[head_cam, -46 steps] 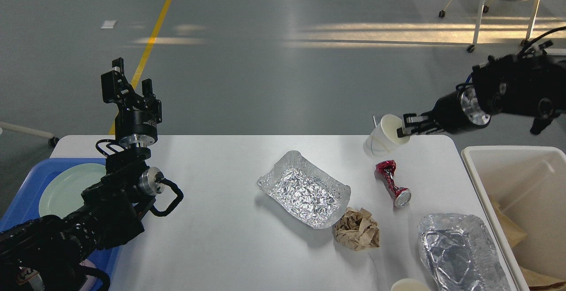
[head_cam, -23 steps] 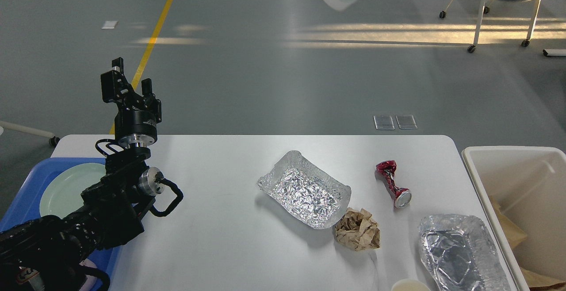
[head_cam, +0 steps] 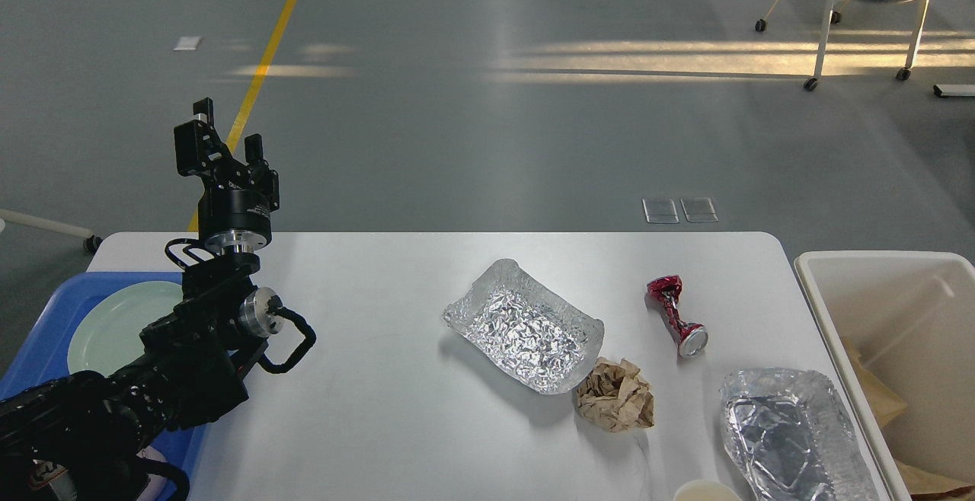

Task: Tidy desktop
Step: 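Lift the white paper cup up and over toward the bin, then lower the paper cup into the white bin and release it, then raise the empty right gripper away from the bin, then lower the right gripper onto the red crushed can and grasp it, then lift the red can up and carry it toward the bin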

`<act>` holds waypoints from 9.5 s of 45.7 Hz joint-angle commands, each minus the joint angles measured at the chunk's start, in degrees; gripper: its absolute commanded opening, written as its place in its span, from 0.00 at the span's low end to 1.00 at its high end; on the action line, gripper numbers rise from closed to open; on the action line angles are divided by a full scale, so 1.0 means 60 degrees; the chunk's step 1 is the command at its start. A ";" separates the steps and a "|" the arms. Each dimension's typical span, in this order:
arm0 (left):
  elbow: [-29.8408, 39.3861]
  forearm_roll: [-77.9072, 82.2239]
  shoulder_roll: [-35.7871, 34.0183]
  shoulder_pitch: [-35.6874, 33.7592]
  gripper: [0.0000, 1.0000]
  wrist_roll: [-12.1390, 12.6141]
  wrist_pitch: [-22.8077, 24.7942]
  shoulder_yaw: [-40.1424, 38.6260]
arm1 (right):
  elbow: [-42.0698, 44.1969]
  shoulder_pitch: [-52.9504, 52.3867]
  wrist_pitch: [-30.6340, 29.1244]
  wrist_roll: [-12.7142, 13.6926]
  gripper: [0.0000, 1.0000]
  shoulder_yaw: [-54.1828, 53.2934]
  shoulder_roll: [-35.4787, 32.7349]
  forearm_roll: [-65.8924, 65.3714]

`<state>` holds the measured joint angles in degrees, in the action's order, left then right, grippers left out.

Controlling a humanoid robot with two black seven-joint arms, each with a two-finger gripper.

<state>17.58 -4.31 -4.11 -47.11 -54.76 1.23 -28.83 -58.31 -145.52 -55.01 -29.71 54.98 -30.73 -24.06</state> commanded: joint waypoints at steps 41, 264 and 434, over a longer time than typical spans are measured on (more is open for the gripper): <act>-0.0001 0.0001 0.0011 0.0000 0.96 0.0000 0.0000 0.0000 | 0.7637 1.3192 0.4728 0.0893 0.00 0.2701 0.0200 -0.0355; -0.0001 0.0001 0.0011 0.0000 0.96 0.0000 0.0000 0.0000 | 0.5088 1.2695 0.5006 0.6621 1.00 -0.1883 0.3877 0.0187; -0.0001 0.0001 -0.0004 0.0000 0.96 0.0000 0.0000 0.0000 | -0.4594 -0.0224 0.0001 0.4512 0.12 -0.0271 -0.0488 0.2516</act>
<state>17.58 -4.31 -4.12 -47.11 -54.76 1.23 -28.83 -83.46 -144.57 -55.01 -2.62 52.45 -33.67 -10.94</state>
